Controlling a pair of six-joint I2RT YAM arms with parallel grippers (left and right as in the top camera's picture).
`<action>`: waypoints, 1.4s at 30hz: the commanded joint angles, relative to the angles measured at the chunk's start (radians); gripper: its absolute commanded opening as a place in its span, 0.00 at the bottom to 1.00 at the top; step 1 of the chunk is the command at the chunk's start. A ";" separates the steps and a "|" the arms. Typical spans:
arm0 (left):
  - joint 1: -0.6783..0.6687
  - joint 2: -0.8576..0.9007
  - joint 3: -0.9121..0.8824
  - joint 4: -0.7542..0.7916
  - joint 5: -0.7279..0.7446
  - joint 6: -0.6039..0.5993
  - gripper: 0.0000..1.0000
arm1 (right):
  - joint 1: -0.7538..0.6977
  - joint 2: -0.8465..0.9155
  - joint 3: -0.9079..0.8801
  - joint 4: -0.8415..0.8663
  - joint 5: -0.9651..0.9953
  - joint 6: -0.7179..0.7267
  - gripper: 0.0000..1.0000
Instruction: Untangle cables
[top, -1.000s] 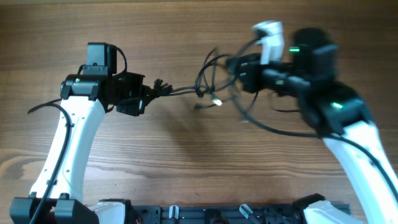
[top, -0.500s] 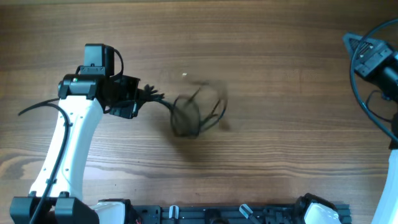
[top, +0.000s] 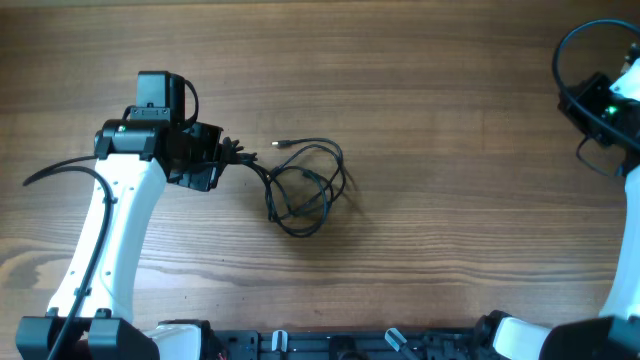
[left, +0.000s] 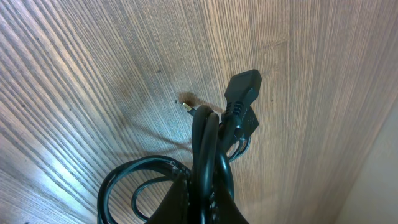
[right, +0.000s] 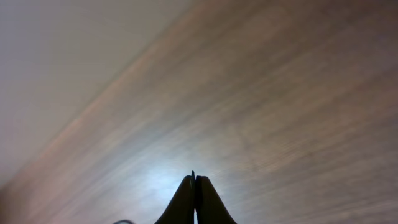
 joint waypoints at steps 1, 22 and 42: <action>-0.003 -0.005 0.001 0.002 -0.006 0.016 0.04 | -0.001 0.053 0.009 -0.004 0.074 -0.016 0.04; -0.003 -0.005 0.002 0.339 0.409 0.212 0.04 | 0.604 0.078 0.008 -0.090 -0.494 -0.340 0.64; -0.001 -0.005 0.002 0.407 0.714 0.273 0.04 | 0.811 0.277 0.004 0.008 -0.428 -0.485 0.38</action>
